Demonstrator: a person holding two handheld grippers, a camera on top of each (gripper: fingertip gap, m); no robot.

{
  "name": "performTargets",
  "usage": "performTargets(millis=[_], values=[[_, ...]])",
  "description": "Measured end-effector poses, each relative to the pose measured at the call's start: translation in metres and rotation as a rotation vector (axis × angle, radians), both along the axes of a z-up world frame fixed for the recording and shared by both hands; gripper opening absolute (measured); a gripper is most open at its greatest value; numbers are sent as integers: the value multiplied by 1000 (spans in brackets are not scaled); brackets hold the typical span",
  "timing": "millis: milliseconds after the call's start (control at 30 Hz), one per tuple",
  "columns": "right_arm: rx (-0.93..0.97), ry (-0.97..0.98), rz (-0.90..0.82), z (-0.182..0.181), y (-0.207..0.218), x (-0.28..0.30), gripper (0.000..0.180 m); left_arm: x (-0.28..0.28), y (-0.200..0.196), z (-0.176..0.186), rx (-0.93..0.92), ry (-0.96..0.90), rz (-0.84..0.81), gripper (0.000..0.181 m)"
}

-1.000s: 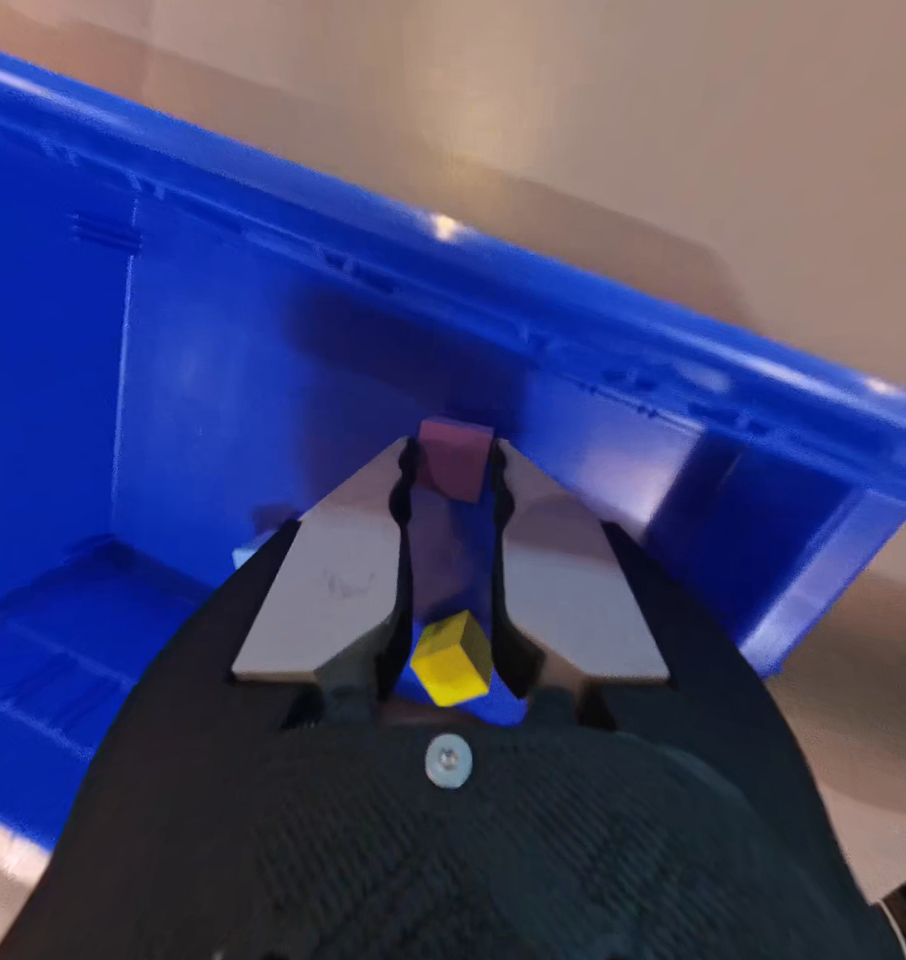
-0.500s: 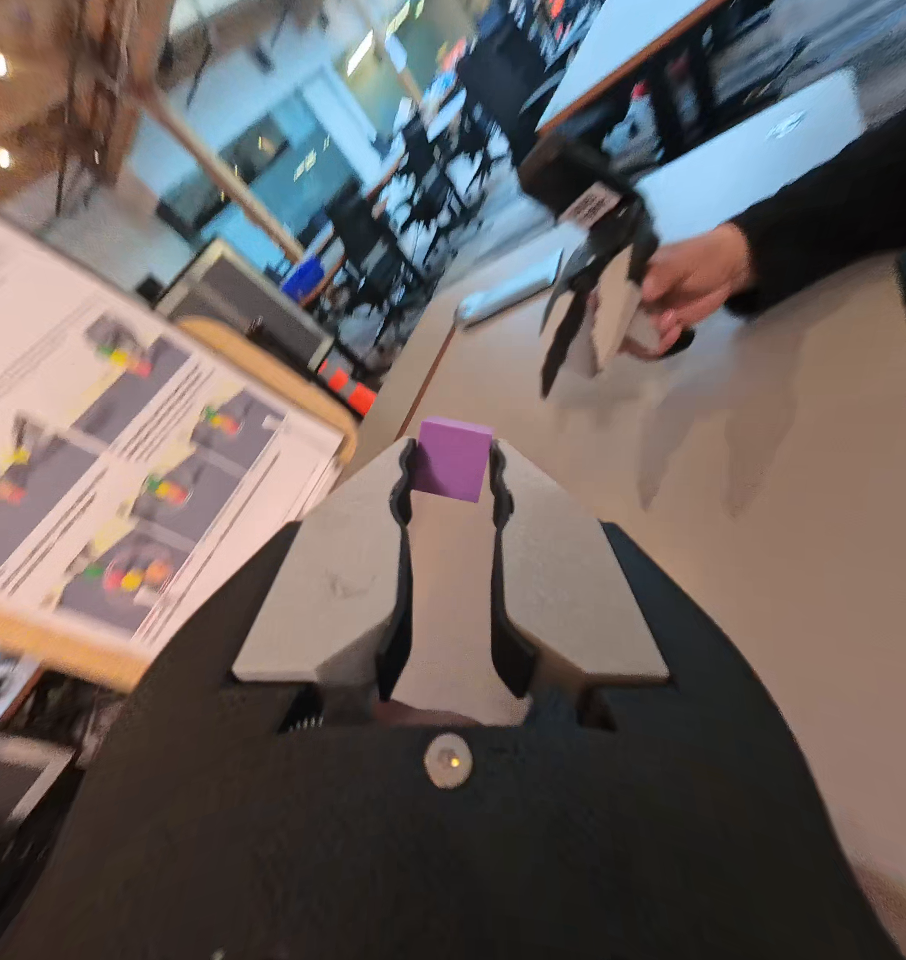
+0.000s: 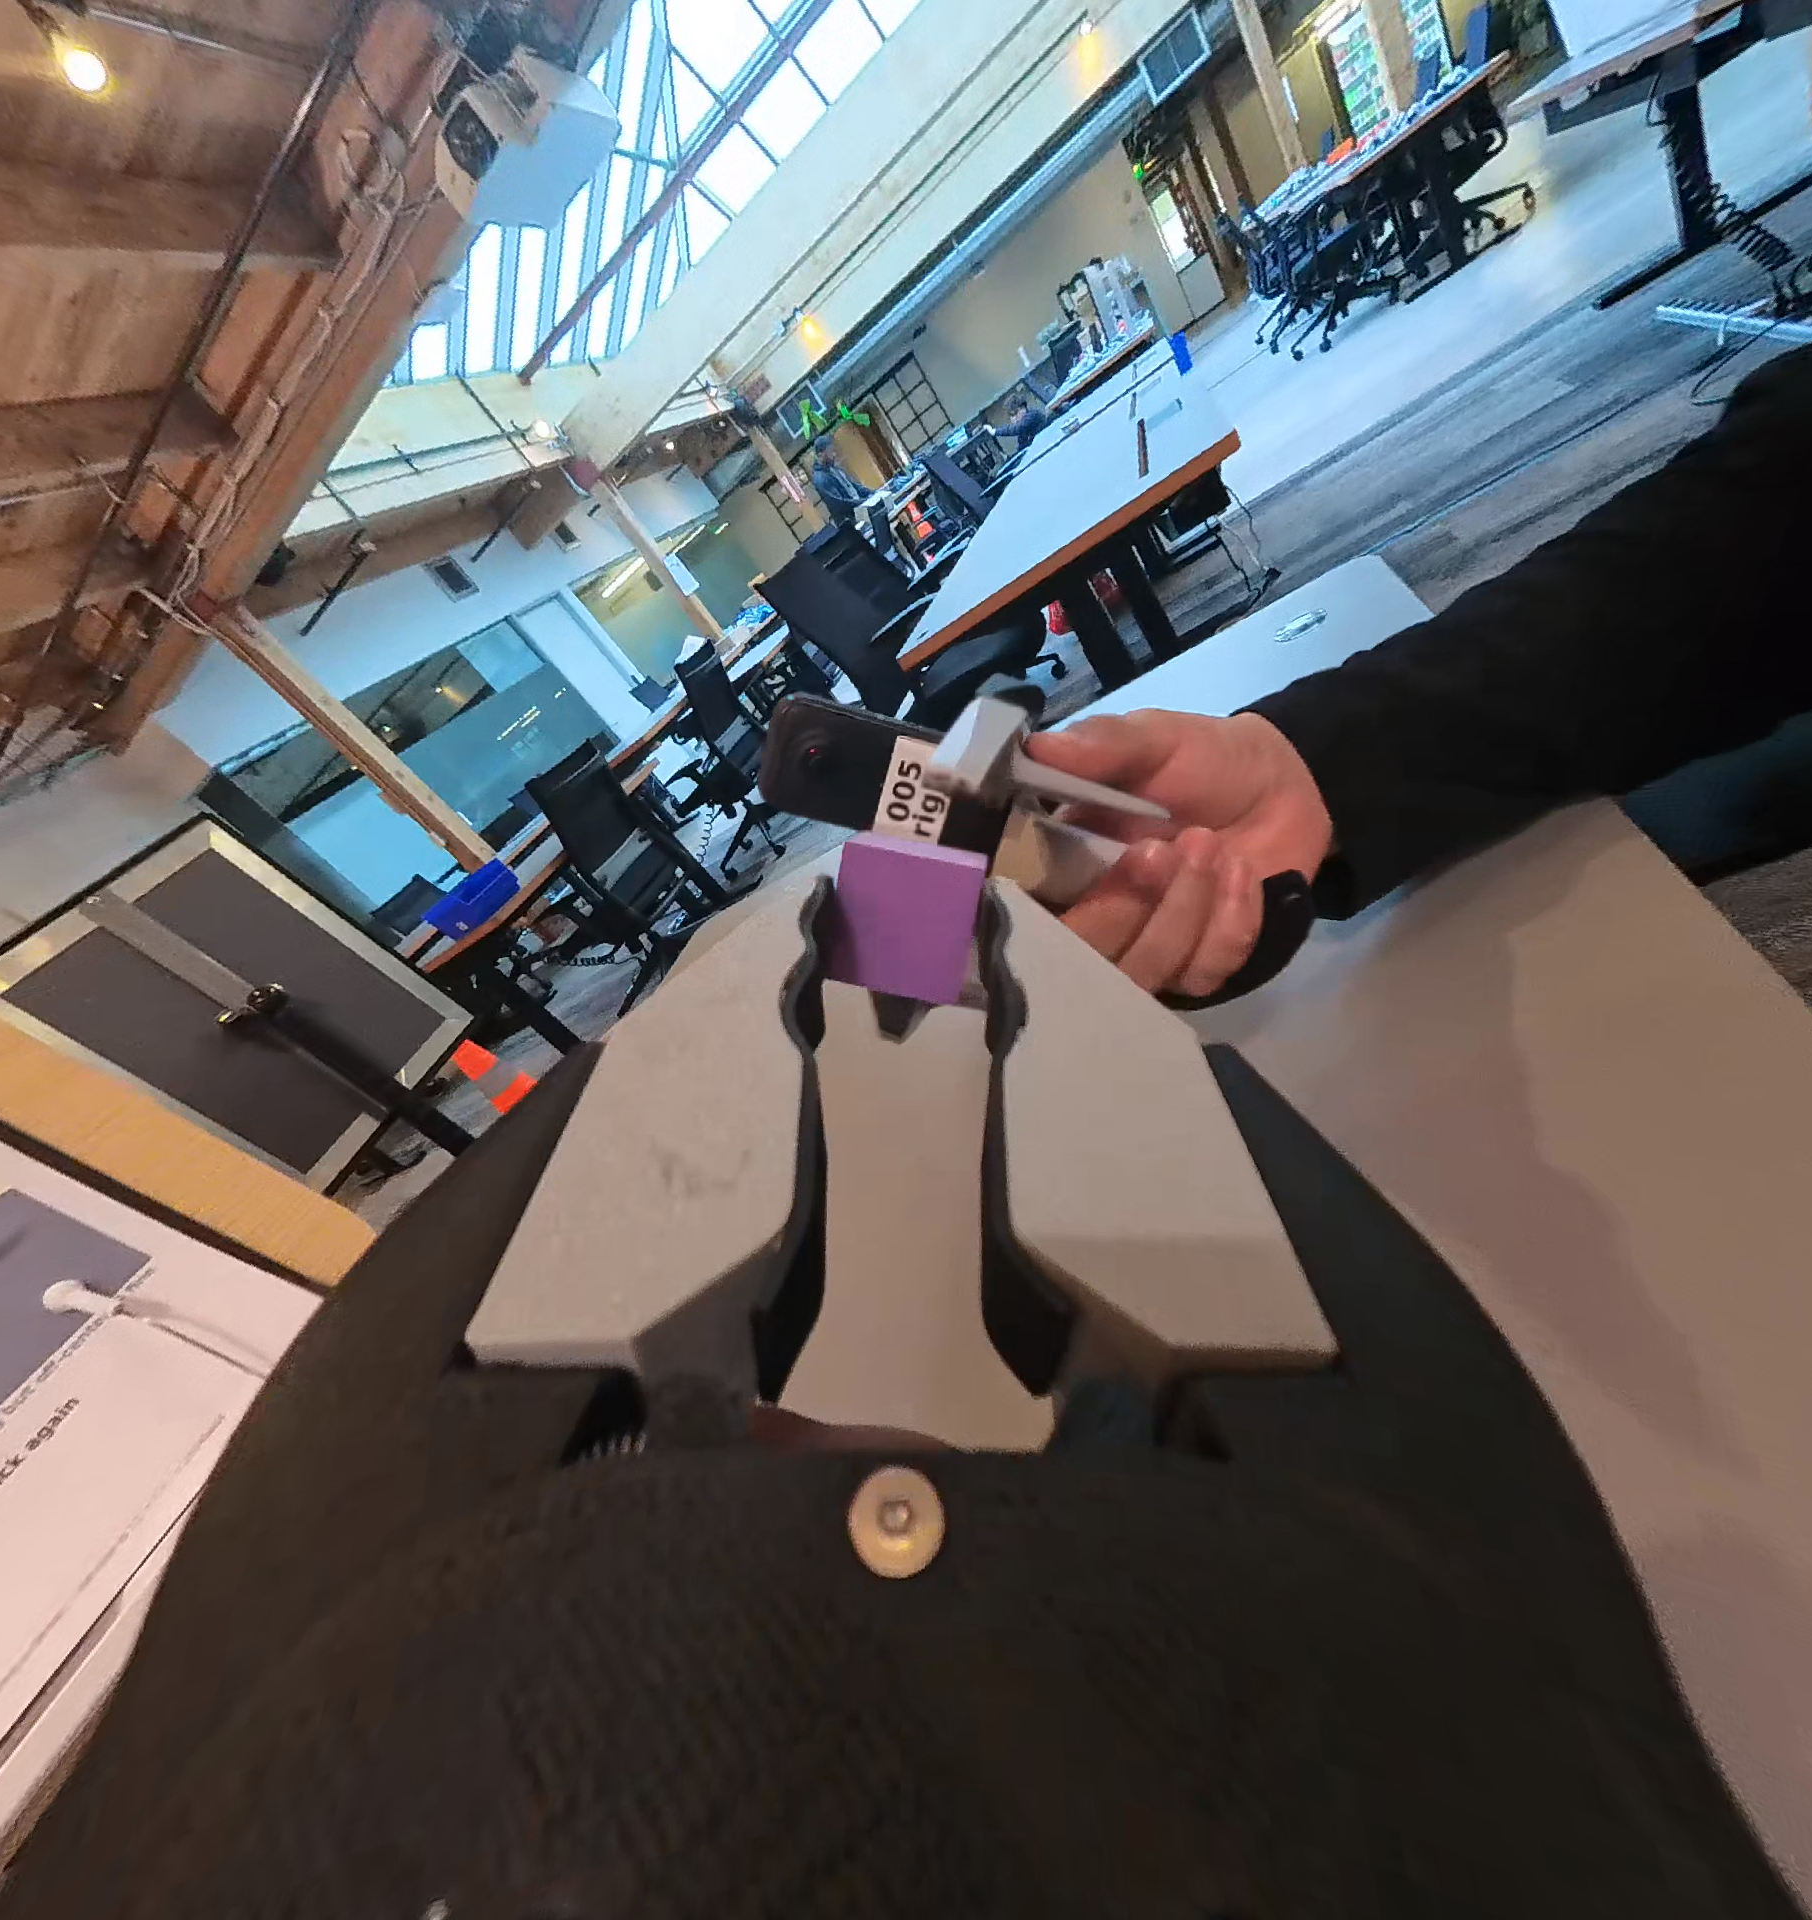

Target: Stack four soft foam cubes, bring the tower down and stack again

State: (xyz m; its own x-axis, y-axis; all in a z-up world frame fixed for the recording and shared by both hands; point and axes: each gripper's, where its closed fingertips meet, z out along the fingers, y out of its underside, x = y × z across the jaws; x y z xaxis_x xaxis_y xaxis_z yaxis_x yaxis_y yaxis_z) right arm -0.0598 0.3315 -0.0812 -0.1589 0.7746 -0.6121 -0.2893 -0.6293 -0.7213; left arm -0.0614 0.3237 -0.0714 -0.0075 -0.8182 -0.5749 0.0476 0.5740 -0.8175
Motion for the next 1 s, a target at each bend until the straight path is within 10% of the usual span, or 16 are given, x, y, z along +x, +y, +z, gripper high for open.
performTargets(millis=[633, 1000], values=[[-5, -194, -110, -40, 26, -6, 24, -3, 34, -46, -66, 102, 121, 27], [315, -950, -348, -99, 72, 57, 24, -25, 149, -72, -434, 85, 654, 3]])
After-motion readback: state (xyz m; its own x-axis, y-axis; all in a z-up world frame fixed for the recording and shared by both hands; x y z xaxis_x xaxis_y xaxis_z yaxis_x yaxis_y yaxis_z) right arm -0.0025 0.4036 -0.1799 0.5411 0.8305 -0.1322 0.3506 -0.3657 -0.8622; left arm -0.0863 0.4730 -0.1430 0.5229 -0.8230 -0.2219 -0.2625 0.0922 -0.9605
